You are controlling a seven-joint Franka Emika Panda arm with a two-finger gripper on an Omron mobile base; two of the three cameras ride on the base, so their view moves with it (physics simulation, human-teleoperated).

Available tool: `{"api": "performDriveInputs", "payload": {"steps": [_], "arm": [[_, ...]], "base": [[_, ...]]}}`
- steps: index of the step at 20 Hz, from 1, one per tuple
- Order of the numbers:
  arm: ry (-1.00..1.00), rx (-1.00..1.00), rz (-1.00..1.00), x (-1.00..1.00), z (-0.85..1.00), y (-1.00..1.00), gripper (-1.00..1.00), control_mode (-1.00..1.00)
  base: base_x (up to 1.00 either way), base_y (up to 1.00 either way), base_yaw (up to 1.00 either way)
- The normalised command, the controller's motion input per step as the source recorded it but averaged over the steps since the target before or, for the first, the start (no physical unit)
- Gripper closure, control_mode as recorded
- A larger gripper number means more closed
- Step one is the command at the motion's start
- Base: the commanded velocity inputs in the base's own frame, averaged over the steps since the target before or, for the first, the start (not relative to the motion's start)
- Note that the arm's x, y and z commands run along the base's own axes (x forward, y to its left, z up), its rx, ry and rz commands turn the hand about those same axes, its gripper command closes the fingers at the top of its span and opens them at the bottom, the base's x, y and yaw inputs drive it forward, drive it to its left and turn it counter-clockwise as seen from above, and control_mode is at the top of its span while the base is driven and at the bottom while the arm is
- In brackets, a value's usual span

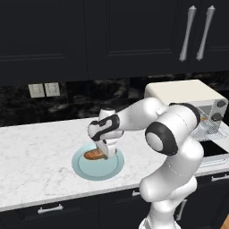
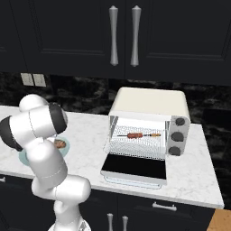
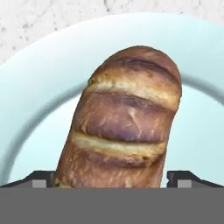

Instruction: Pick up the kebab skewer and baguette bread, and place them inside the toaster oven. Close the toaster oven door and start by setting the timer.

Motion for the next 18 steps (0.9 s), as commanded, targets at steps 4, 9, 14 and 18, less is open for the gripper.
{"api": "performDriveInputs", "payload": {"steps": [4, 9, 14, 18], "arm": [[0.00, 0.02, -0.06, -0.13, -0.31, -0.22, -1.00, -1.00], [0.00, 0.02, -0.05, -0.02, -0.11, -0.13, 1.00, -1.00], [-0.01, 0.01, -0.03, -0.19, 0.00, -0.22, 1.00, -1.00], [-0.05, 0.03, 0.00, -0.44, 0.00, -0.37, 1.00, -1.00]], "base": [[0.00, 0.00, 0.00], [0.00, 0.00, 0.00], [0.00, 0.00, 0.00], [0.00, 0.00, 0.00]]}}
